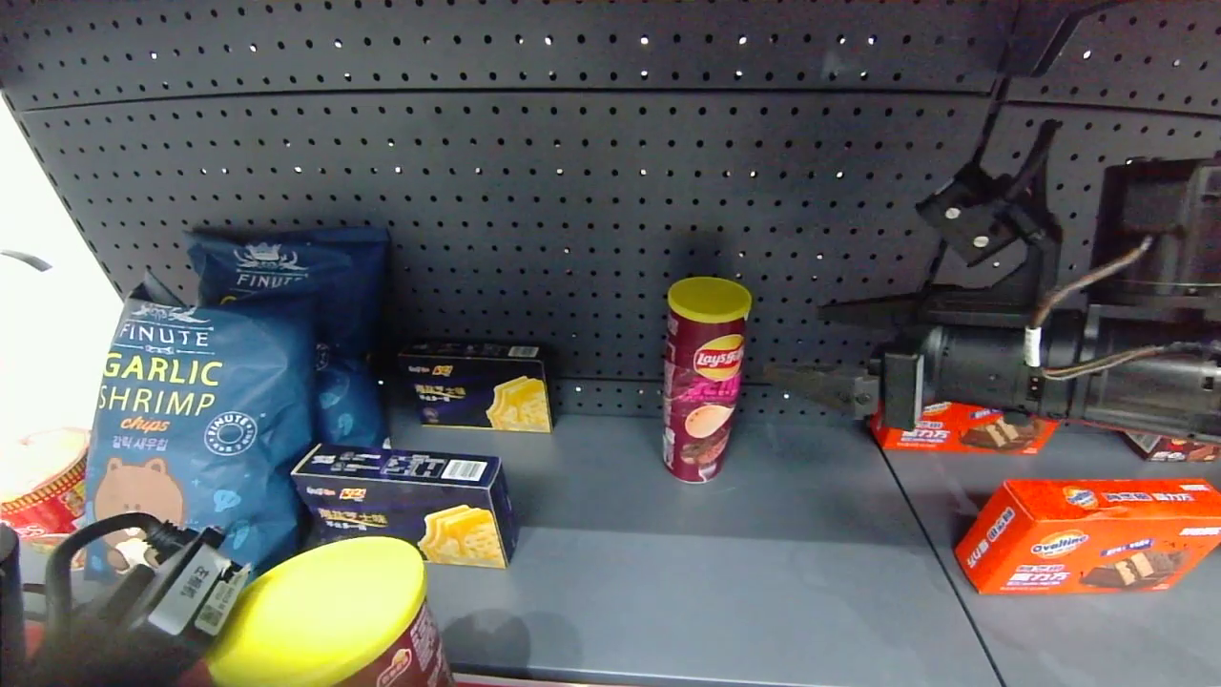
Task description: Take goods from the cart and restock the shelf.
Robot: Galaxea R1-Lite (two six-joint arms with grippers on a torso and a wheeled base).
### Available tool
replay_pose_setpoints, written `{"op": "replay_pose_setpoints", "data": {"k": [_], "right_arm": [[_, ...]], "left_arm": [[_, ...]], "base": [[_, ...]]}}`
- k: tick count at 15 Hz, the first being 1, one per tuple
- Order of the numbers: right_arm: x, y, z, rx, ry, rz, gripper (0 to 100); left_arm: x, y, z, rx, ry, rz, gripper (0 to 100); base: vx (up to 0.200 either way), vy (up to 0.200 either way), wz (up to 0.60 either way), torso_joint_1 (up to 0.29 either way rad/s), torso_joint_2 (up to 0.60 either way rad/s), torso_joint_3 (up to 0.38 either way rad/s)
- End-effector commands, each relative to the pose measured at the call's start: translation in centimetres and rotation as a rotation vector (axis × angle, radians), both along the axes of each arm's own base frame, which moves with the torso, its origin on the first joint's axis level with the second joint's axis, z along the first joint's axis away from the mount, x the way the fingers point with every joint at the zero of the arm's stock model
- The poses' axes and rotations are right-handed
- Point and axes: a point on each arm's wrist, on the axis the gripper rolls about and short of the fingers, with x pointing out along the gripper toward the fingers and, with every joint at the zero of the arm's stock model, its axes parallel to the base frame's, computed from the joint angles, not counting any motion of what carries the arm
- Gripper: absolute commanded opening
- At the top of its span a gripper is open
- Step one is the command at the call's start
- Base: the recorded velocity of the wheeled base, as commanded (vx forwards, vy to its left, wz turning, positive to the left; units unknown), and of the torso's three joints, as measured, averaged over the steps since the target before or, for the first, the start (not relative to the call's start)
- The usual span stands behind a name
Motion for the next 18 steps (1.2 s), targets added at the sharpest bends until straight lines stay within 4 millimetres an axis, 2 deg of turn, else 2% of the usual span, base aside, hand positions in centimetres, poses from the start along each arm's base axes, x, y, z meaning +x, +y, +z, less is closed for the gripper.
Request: {"op": "replay_pose_setpoints", "data": {"k": [1, 4, 8, 11, 18], "right_arm": [[2.7, 1.3, -1.4, -0.018, 0.023, 0.038, 100], [4.6, -0.1, -2.8, -0.018, -0.068, 0.158, 100], [5.0, -1.4, -3.3, -0.014, -0.075, 0.238, 100], [5.1, -1.2, -3.6, -0.011, -0.062, 0.268, 100], [7.7, -0.2, -7.3, -0.040, 0.030, 0.270, 100]], "left_arm": [[-0.4, 0.2, 0.4, -0.018, -0.014, 0.008, 0], [-0.4, 0.2, 0.6, -0.022, -0.016, 0.013, 0], [-0.4, 0.2, 0.6, -0.022, -0.016, 0.013, 0], [-0.4, 0.2, 0.6, -0.022, -0.017, 0.013, 0], [-0.8, 0.3, 0.3, -0.020, -0.013, 0.012, 0]], "base": [[0.000, 0.000, 0.00, 0.000, 0.00, 0.000], [0.000, 0.000, 0.00, 0.000, 0.00, 0.000], [0.000, 0.000, 0.00, 0.000, 0.00, 0.000], [0.000, 0.000, 0.00, 0.000, 0.00, 0.000], [0.000, 0.000, 0.00, 0.000, 0.00, 0.000]]}}
